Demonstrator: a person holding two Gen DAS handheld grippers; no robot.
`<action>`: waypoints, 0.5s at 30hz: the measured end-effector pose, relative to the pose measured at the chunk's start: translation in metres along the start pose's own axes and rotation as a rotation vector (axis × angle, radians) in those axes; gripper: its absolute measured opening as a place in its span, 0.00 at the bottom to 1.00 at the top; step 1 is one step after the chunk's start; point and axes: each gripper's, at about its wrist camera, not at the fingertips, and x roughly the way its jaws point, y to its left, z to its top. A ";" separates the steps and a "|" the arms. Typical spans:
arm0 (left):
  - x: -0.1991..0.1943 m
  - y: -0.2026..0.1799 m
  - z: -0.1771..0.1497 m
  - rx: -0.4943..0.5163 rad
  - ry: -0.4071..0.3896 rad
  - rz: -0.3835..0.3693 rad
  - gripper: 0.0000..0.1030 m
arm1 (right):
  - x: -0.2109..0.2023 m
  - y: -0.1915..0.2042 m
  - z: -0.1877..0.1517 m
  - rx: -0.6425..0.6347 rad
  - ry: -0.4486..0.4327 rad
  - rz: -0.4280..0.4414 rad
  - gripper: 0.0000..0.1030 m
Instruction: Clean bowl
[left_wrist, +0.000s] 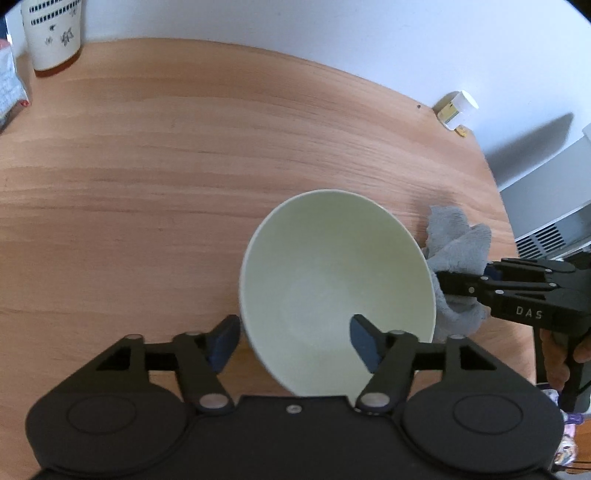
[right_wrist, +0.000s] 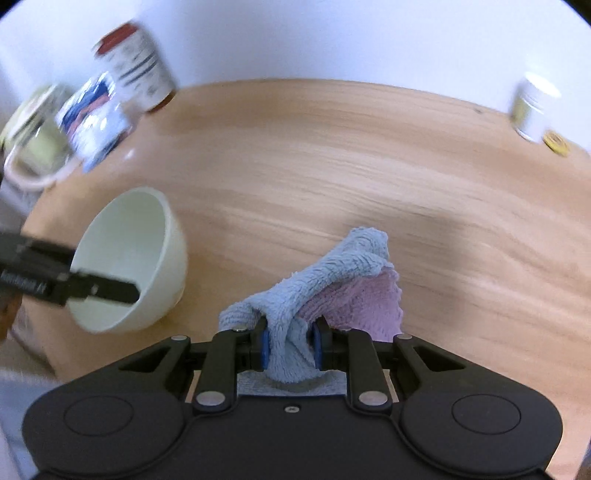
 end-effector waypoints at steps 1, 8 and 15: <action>-0.002 -0.002 -0.001 0.005 -0.006 0.015 0.72 | 0.000 -0.001 -0.003 0.024 -0.006 0.002 0.27; -0.013 -0.019 -0.006 0.017 -0.035 0.110 0.93 | 0.000 0.001 -0.020 0.063 -0.011 -0.002 0.65; -0.027 -0.040 -0.020 -0.011 -0.063 0.161 0.99 | -0.014 0.008 -0.038 0.045 0.013 -0.070 0.87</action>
